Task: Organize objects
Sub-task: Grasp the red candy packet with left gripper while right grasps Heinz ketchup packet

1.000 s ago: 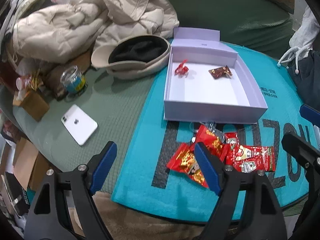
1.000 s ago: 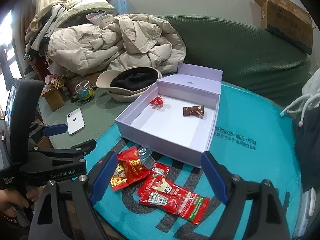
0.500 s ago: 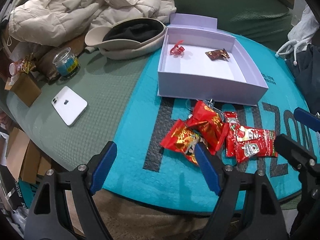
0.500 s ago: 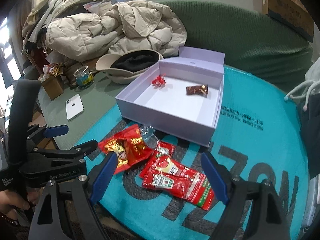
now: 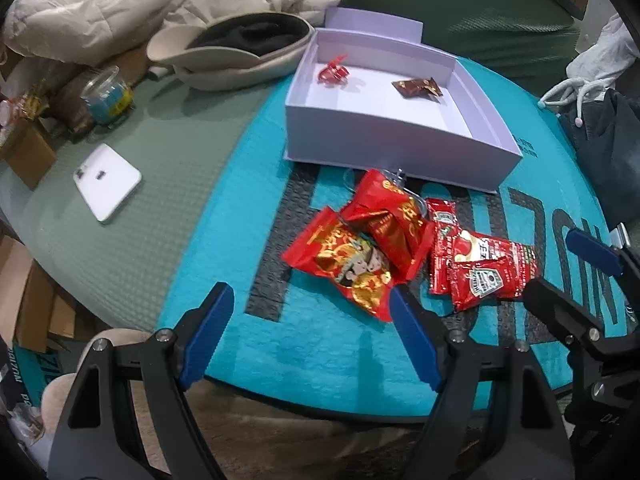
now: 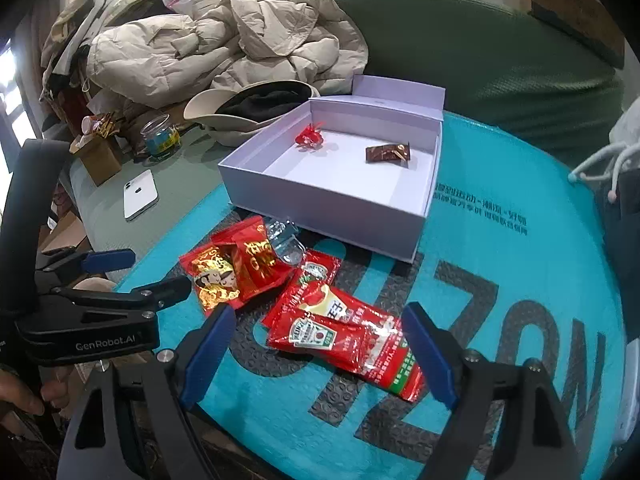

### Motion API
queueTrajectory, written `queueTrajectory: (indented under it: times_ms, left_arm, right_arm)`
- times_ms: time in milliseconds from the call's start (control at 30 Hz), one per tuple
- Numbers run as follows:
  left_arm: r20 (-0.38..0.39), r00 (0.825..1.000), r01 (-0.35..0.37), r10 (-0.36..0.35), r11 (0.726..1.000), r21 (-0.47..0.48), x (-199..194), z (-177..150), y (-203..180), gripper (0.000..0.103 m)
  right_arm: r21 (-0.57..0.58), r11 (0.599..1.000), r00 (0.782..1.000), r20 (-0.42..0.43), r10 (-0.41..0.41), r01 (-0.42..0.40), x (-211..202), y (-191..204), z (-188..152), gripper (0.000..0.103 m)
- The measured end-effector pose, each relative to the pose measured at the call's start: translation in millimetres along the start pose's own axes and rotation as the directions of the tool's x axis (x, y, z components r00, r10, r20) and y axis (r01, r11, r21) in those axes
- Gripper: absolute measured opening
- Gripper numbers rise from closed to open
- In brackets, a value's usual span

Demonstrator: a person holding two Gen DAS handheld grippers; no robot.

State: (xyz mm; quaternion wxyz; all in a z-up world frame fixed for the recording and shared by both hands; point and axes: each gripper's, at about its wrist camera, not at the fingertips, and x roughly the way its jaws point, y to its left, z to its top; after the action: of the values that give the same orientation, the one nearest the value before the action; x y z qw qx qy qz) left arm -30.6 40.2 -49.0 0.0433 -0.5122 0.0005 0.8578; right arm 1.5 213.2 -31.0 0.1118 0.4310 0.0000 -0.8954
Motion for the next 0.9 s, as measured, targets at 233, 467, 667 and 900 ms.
queueTrajectory:
  times_ms: [233,467,667,900]
  left_arm:
    - [-0.008,1.0,0.029,-0.029,1.0,0.0,12,7,-5,0.079]
    - [-0.006,1.0,0.021,-0.021,1.0,0.003,18,8,-6,0.079]
    - [-0.001,0.999,0.041,-0.041,0.999,-0.009,25,10,-1,0.079]
    - [-0.052,0.997,0.049,-0.052,0.997,-0.055,40,11,7,0.079]
  right_arm:
    - [0.007,1.0,0.998,-0.062,0.012,-0.012,25,-12,-6,0.086]
    - [-0.097,0.994,0.996,-0.083,0.043,-0.051,43,-8,-7,0.086]
    - [-0.124,0.99,0.992,-0.119,0.045,-0.06,62,-5,-8,0.086]
    - [-0.235,0.97,0.994,-0.108,0.032,-0.057,67,3,-12,0.077]
